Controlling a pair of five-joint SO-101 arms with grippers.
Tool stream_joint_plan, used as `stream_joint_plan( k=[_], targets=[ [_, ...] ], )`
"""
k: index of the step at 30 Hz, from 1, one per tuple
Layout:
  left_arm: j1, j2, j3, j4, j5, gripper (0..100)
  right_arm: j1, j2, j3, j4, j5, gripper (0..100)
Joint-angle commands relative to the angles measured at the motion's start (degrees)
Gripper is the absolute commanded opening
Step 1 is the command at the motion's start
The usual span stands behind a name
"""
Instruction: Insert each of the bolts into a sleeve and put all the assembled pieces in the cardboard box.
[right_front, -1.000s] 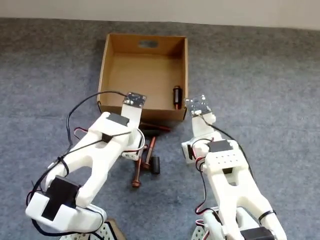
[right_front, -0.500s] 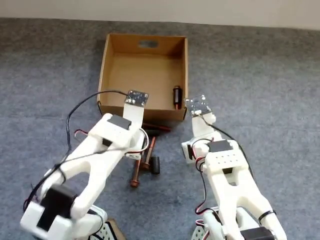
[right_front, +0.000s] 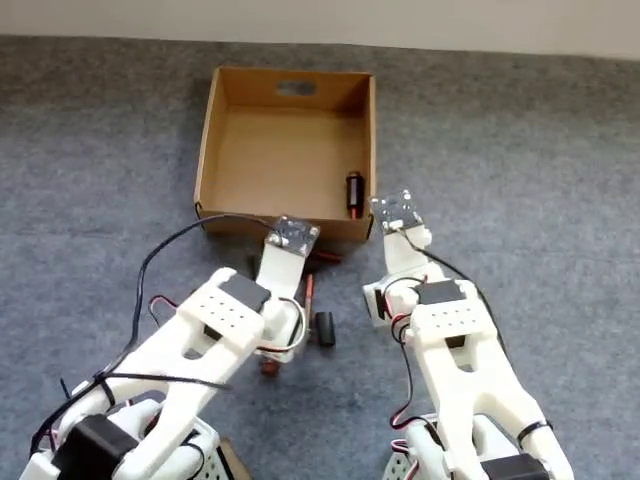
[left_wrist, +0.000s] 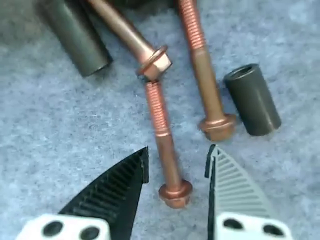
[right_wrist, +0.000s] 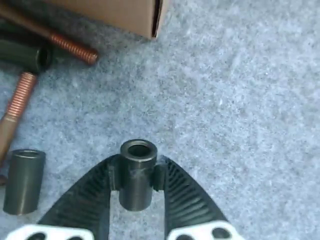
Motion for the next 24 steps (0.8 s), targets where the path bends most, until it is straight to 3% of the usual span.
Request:
stream_joint_plan(
  k=[1, 10, 14, 24],
  targets=[
    [0.84, -1.36, -0.04, -0.7, 0.26, 21, -0.22, -0.31, -0.57, -1.1, -0.26, 0.5],
    [0.75, -1.27, 1.27, -0.62, 0.0, 21, -0.22, -0.31, -0.57, -1.1, -0.26, 0.5],
    [0.66, -1.27, 3.12, -0.7, -5.36, 21, -0.22, -0.31, -0.57, -1.1, -0.26, 0.5],
    [-4.7, -1.27, 3.47, -4.48, -5.89, 21, -0.22, -0.31, -0.4, -1.1, -0.26, 0.5]
  ],
)
